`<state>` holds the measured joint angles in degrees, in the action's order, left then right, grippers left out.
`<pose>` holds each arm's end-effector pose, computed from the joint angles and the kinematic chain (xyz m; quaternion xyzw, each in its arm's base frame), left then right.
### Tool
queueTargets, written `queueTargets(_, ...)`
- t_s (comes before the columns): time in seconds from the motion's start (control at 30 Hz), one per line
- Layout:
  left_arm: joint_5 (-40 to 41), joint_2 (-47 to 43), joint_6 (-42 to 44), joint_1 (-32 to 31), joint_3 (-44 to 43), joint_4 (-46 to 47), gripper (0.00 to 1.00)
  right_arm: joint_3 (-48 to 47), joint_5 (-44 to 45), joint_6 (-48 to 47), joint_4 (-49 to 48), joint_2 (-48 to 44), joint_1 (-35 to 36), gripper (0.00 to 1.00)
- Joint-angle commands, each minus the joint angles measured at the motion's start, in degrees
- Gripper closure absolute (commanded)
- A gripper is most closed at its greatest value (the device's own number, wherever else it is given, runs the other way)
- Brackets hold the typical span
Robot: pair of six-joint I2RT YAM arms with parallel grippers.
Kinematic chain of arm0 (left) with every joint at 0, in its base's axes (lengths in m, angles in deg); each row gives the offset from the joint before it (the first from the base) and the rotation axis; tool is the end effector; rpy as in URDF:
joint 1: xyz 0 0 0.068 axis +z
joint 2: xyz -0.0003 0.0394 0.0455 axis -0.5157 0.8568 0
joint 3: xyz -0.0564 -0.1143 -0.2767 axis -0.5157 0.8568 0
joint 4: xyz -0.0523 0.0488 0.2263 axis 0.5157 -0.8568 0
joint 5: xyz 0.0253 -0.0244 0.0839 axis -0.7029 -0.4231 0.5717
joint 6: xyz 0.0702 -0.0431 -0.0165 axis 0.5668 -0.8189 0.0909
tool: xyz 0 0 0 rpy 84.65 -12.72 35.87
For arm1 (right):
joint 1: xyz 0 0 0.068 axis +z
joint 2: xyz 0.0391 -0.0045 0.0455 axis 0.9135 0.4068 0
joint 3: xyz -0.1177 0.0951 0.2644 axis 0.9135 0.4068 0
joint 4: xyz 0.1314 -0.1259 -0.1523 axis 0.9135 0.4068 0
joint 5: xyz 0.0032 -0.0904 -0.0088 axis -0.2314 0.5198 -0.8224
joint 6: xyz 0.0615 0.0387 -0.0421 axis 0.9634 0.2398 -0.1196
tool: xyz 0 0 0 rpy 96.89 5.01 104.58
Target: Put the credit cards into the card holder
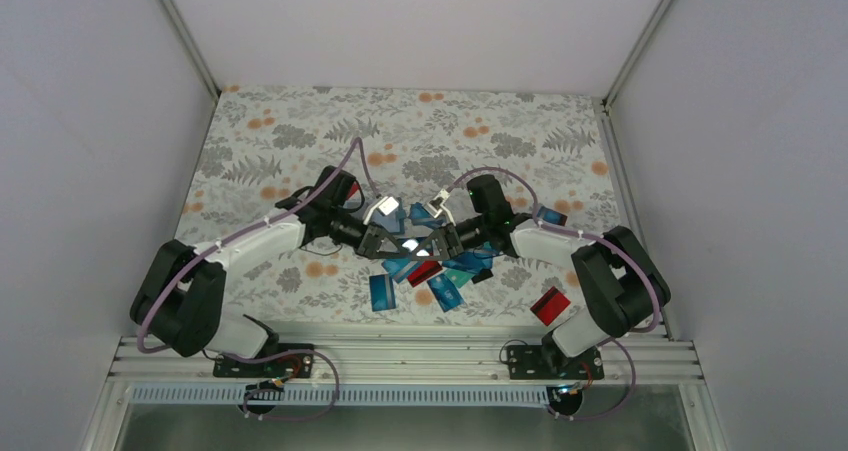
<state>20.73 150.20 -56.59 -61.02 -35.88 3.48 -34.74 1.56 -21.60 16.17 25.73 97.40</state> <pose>0.1842 -0.1820 0.2428 0.3011 0.7730 -0.5538 0.0718 0.1947 0.2026 0.2252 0.2653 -0.7131 -0.6489 0.0080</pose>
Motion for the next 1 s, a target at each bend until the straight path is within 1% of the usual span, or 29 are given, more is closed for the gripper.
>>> queueTargets(0.0,0.7,-1.1,-1.3,-0.2,1.3,3.5,0.97,-1.7,-0.2,-1.1,0.6,-0.2,-0.5,0.96)
queueTargets(0.1,3.3,-2.5,-3.9,0.0,1.8,5.5,0.98,-2.0,0.6,-1.3,1.7,0.2,-0.7,0.96)
queueTargets(0.17,7.7,-4.2,-6.3,0.8,1.1,5.2,0.98,-2.8,2.5,-1.8,4.3,1.1,-1.2,0.94)
queueTargets(0.23,12.2,-5.8,-8.6,2.9,0.7,4.7,0.98,-3.8,7.7,-2.8,7.8,1.4,-2.2,0.80)
queueTargets(0.3,16.4,-7.1,-11.0,5.8,1.1,5.1,0.98,-4.3,10.5,-2.2,8.3,1.6,-3.4,0.71)
queueTargets(0.37,21.6,-7.4,-12.5,8.0,0.9,4.9,0.98,-6.3,13.2,-2.6,9.9,2.6,-3.8,0.65)
queueTargets(0.47,29.8,-6.4,-14.7,9.9,0.2,5.3,0.98,-11.4,16.8,-3.0,12.9,5.7,-3.8,0.63)
queueTargets(0.57,35.7,-4.4,-17.7,10.9,-0.5,5.8,0.98,-16.0,20.9,-2.7,15.9,10.6,-3.8,0.66)
queueTargets(0.7,42.0,-1.3,-20.6,12.2,-1.2,6.2,0.98,-21.4,25.7,-2.0,18.0,14.9,-3.2,0.66)
queueTargets(0.77,42.6,0.3,-21.8,13.2,-1.1,7.4,0.98,-23.9,28.2,-1.7,19.0,16.9,-2.7,0.66)
queueTargets(0.97,41.0,5.7,-22.3,14.5,-1.8,10.1,0.98,-29.8,34.9,-1.8,22.0,22.7,-1.8,0.64)
